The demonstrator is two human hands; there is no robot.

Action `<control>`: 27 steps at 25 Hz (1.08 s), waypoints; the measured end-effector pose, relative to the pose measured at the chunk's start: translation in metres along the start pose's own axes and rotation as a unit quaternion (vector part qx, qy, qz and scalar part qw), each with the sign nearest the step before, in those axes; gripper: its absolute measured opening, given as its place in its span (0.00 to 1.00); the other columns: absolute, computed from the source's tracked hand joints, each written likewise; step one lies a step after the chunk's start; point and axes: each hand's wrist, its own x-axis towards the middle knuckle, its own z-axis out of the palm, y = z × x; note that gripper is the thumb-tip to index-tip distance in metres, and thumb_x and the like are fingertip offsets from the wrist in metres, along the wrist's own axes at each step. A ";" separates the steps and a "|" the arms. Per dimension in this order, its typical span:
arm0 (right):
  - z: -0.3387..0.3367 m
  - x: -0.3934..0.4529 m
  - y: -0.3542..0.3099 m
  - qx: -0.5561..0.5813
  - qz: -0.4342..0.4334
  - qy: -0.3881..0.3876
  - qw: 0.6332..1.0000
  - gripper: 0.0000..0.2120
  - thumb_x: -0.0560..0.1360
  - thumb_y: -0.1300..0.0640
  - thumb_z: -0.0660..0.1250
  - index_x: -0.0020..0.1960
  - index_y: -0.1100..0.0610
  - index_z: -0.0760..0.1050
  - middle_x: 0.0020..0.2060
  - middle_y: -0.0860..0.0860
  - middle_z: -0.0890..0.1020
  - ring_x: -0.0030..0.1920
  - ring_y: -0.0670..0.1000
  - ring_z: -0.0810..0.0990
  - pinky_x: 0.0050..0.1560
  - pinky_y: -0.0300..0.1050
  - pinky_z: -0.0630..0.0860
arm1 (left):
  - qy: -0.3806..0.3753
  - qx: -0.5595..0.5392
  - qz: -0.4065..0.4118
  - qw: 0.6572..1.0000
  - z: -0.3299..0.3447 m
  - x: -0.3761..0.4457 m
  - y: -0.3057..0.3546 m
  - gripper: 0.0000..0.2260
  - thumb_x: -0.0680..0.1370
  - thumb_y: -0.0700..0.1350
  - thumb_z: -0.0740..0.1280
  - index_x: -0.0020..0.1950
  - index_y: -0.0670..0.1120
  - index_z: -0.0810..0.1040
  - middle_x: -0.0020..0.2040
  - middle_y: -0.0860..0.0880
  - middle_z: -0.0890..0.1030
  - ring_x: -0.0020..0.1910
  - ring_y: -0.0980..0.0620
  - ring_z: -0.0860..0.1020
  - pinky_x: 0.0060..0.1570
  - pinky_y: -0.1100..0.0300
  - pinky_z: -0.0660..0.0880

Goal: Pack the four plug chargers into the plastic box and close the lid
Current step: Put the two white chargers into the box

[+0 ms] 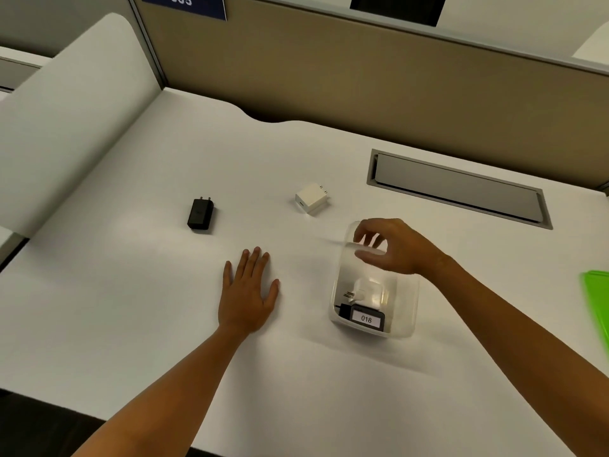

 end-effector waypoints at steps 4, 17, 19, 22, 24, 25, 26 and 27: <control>0.000 0.061 -0.009 0.183 0.118 0.157 0.963 0.07 0.75 0.58 0.70 0.53 0.56 0.78 0.44 0.51 0.83 0.42 0.47 0.83 0.46 0.42 0.83 | -0.006 0.002 -0.005 1.000 -0.002 0.000 0.001 0.30 0.81 0.61 0.50 0.81 0.51 0.55 0.82 0.51 0.53 0.81 0.52 0.47 0.79 0.43 0.46; 0.065 0.210 -0.024 0.233 0.465 0.145 0.841 0.43 0.69 0.33 0.67 0.65 0.66 0.57 0.46 0.55 0.82 0.33 0.51 0.78 0.42 0.42 0.76 | -0.011 0.001 -0.017 1.000 0.000 0.003 0.002 0.30 0.81 0.61 0.52 0.81 0.50 0.55 0.82 0.50 0.53 0.81 0.51 0.47 0.78 0.41 0.48; 0.071 0.216 -0.020 0.223 0.454 0.134 0.852 0.31 0.72 0.41 0.66 0.56 0.68 0.64 0.42 0.54 0.78 0.36 0.53 0.74 0.42 0.43 0.76 | -0.015 0.007 -0.018 1.000 -0.001 0.002 0.002 0.30 0.81 0.61 0.51 0.81 0.50 0.55 0.82 0.50 0.53 0.81 0.51 0.47 0.78 0.41 0.48; 0.070 0.215 -0.022 0.203 0.439 0.130 0.865 0.18 0.74 0.49 0.63 0.41 0.65 0.64 0.39 0.52 0.71 0.44 0.54 0.71 0.45 0.44 0.72 | -0.018 0.006 -0.021 1.000 -0.001 0.003 0.002 0.30 0.81 0.61 0.51 0.81 0.50 0.54 0.82 0.50 0.53 0.81 0.51 0.47 0.78 0.42 0.48; 0.064 0.213 -0.026 0.207 0.437 0.105 0.869 0.17 0.75 0.50 0.63 0.39 0.62 0.63 0.41 0.53 0.72 0.44 0.53 0.73 0.46 0.43 0.75 | -0.020 0.005 -0.022 1.000 -0.001 0.003 0.002 0.30 0.81 0.61 0.51 0.81 0.50 0.54 0.82 0.50 0.53 0.81 0.51 0.47 0.78 0.42 0.48; 0.060 0.210 -0.029 0.234 0.433 0.113 0.863 0.17 0.73 0.51 0.66 0.45 0.64 0.65 0.43 0.52 0.74 0.42 0.51 0.75 0.36 0.38 0.75 | -0.019 0.004 -0.022 1.000 -0.001 0.003 0.002 0.30 0.81 0.61 0.51 0.81 0.50 0.55 0.82 0.50 0.53 0.81 0.51 0.47 0.78 0.42 0.48; 0.054 0.208 -0.031 0.268 0.426 0.116 0.856 0.21 0.70 0.50 0.69 0.52 0.64 0.67 0.45 0.53 0.77 0.40 0.50 0.78 0.27 0.35 0.74 | -0.018 0.005 -0.021 1.000 -0.001 0.003 0.001 0.30 0.81 0.61 0.51 0.81 0.50 0.55 0.82 0.50 0.53 0.81 0.51 0.47 0.78 0.41 0.48; 0.046 0.204 -0.032 0.292 0.420 0.112 0.852 0.26 0.67 0.50 0.71 0.58 0.63 0.68 0.46 0.54 0.80 0.40 0.50 0.81 0.24 0.35 0.75 | -0.016 0.006 -0.021 1.000 -0.001 0.003 0.002 0.30 0.81 0.61 0.51 0.81 0.50 0.55 0.82 0.50 0.53 0.81 0.51 0.47 0.78 0.41 0.48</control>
